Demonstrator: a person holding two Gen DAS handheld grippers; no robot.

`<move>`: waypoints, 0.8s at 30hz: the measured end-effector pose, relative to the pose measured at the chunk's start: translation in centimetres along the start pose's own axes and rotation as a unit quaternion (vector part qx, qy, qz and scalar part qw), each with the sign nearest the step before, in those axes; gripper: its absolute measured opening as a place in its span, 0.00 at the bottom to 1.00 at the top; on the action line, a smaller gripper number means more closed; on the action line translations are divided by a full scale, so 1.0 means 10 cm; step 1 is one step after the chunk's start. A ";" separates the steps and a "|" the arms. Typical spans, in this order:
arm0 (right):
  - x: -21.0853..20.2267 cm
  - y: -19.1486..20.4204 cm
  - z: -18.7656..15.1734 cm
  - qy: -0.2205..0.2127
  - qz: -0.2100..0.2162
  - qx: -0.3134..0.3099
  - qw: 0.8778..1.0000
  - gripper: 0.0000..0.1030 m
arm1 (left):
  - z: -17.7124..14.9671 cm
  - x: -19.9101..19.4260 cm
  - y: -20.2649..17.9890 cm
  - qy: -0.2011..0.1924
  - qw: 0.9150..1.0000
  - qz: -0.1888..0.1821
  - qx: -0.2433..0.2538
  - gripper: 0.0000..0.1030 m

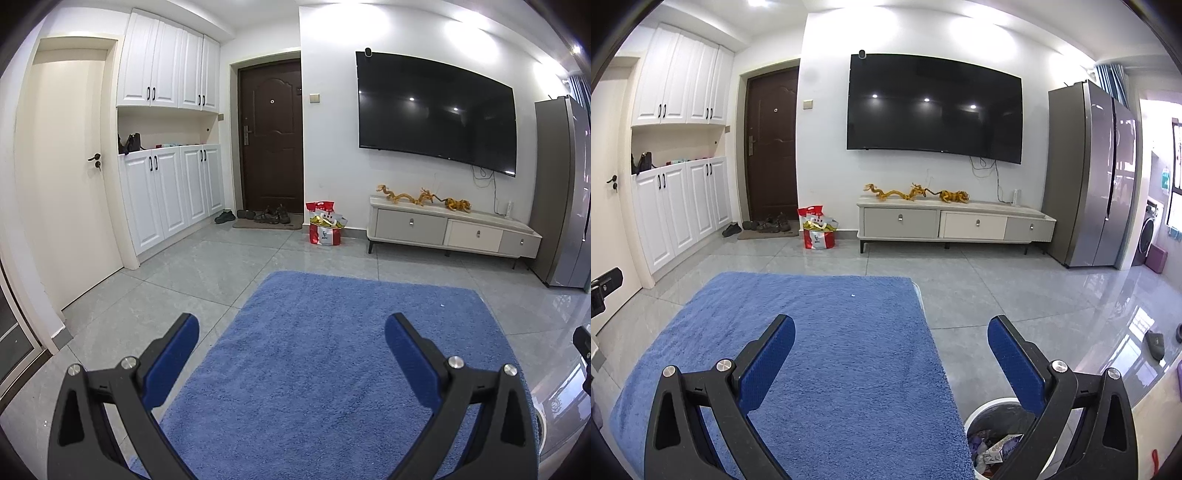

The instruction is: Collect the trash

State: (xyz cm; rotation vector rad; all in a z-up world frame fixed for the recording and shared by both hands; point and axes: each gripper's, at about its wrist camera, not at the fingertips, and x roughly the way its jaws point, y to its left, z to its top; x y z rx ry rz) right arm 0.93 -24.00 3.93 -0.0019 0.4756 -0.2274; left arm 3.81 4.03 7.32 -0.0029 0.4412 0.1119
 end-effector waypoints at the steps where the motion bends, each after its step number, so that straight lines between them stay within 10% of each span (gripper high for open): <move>1: 0.00 0.00 0.00 0.000 0.001 0.001 1.000 0.99 | 0.00 0.01 0.00 0.001 1.000 0.000 0.000 0.99; 24: 0.03 -0.15 -0.06 0.003 -0.003 0.018 1.000 0.99 | -0.05 0.02 -0.10 0.007 1.000 -0.011 0.016 0.99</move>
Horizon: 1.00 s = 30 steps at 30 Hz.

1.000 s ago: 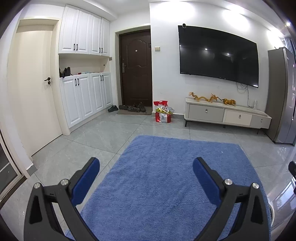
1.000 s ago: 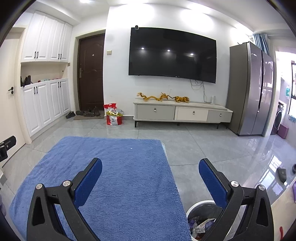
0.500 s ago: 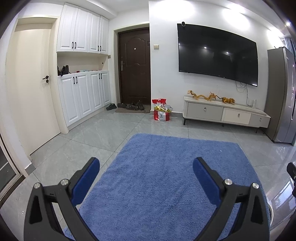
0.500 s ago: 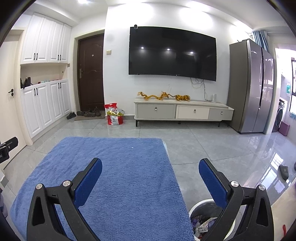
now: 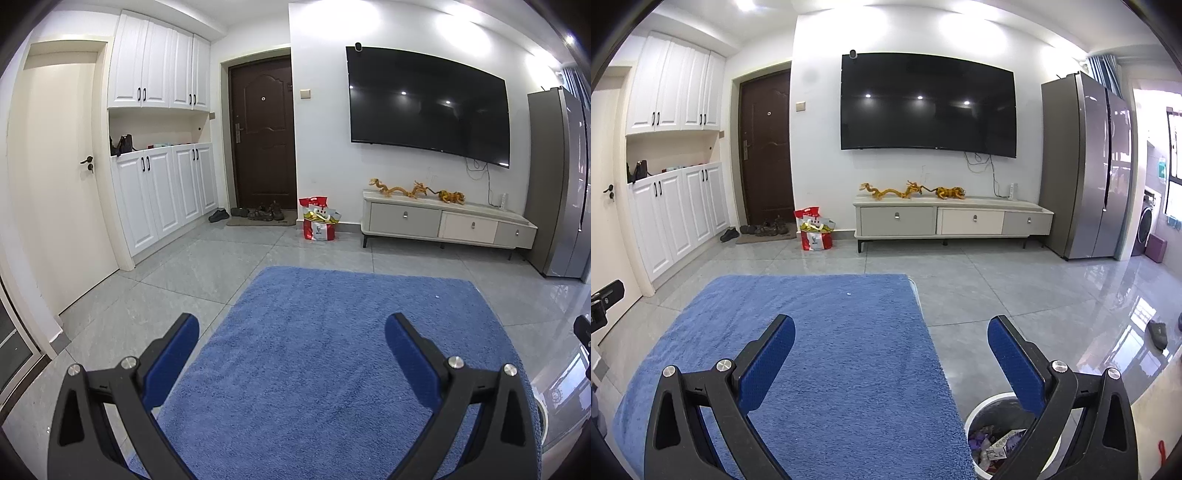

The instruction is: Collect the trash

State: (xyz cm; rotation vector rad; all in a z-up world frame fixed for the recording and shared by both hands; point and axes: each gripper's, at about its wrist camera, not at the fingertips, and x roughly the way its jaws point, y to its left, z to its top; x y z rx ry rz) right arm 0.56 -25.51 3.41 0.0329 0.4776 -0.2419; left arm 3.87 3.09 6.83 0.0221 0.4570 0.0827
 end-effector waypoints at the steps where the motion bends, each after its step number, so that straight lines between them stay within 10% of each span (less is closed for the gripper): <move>1: 0.00 0.00 -0.01 0.000 0.000 0.001 1.000 0.99 | 0.00 0.00 0.00 0.000 1.000 -0.001 0.001 0.99; 30: 0.04 -0.01 -0.02 0.007 -0.003 0.002 1.000 0.99 | -0.01 0.01 -0.13 0.000 1.000 0.000 0.031 0.99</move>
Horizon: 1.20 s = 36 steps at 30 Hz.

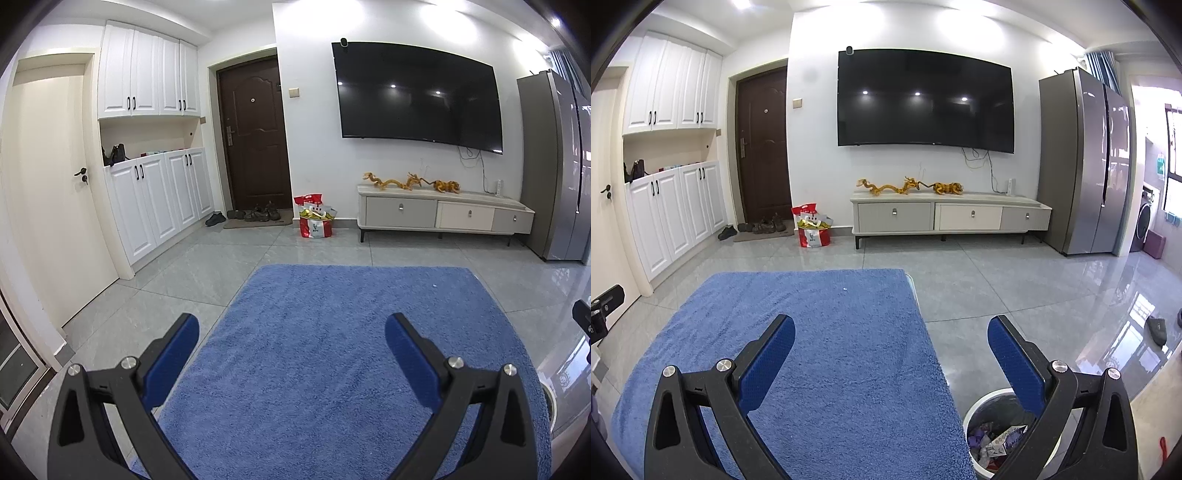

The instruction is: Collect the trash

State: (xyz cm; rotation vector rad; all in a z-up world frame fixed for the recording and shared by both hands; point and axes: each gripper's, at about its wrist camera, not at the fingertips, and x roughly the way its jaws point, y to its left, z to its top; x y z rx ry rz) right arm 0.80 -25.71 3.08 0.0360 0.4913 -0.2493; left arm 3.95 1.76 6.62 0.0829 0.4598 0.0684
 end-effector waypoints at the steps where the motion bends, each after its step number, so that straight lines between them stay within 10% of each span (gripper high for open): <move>1: 0.00 0.00 0.00 0.000 0.000 0.000 1.000 0.99 | 0.00 0.00 0.00 -0.001 1.000 0.001 0.001 0.99; 36: 0.04 0.01 -0.03 0.008 0.000 -0.005 1.000 0.99 | -0.07 0.08 -0.02 0.014 1.000 -0.018 -0.003 0.99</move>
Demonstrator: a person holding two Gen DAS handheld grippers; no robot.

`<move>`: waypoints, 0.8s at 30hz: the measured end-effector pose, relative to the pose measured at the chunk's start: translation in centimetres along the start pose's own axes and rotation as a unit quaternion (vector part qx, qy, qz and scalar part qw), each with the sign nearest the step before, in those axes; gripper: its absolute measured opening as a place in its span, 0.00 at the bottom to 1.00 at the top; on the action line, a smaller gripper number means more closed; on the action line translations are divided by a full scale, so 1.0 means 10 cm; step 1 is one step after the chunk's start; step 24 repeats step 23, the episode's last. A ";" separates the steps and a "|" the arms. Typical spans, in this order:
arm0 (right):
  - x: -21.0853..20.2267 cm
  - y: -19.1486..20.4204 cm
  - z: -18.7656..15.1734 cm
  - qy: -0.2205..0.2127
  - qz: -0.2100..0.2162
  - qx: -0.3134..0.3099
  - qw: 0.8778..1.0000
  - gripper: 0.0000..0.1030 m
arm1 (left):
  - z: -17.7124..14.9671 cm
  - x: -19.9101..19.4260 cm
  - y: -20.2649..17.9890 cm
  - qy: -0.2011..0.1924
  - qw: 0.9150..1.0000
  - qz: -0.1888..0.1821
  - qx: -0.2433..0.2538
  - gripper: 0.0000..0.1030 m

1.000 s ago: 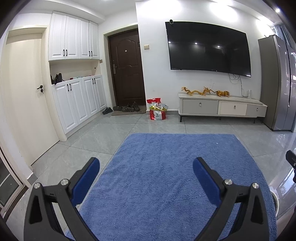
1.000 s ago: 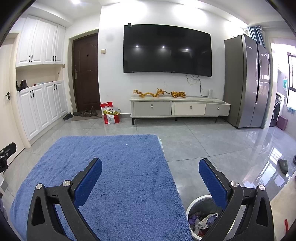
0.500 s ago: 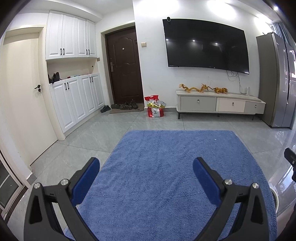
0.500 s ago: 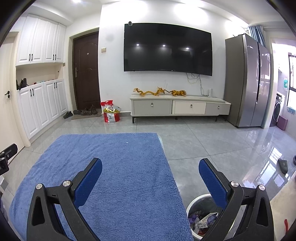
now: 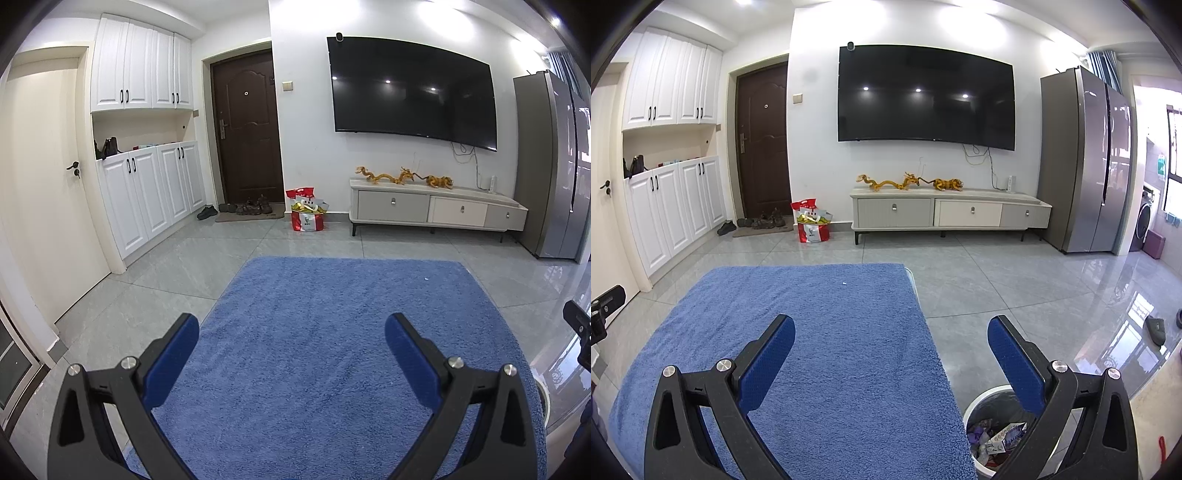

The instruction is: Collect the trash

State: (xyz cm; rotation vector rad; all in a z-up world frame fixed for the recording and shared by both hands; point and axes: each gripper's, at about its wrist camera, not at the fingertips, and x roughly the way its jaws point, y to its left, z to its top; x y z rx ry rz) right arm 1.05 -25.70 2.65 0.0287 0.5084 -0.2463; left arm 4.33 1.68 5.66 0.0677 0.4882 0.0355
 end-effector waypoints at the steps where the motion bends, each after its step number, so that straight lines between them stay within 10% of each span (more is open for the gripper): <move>1: 0.01 0.01 -0.01 0.000 0.000 -0.001 1.000 0.99 | 0.00 0.00 0.00 0.000 1.000 0.000 0.000 0.99; 24: 0.03 0.02 -0.03 0.002 0.002 -0.008 1.000 0.99 | 0.01 -0.07 -0.02 -0.004 1.000 -0.006 0.007 0.99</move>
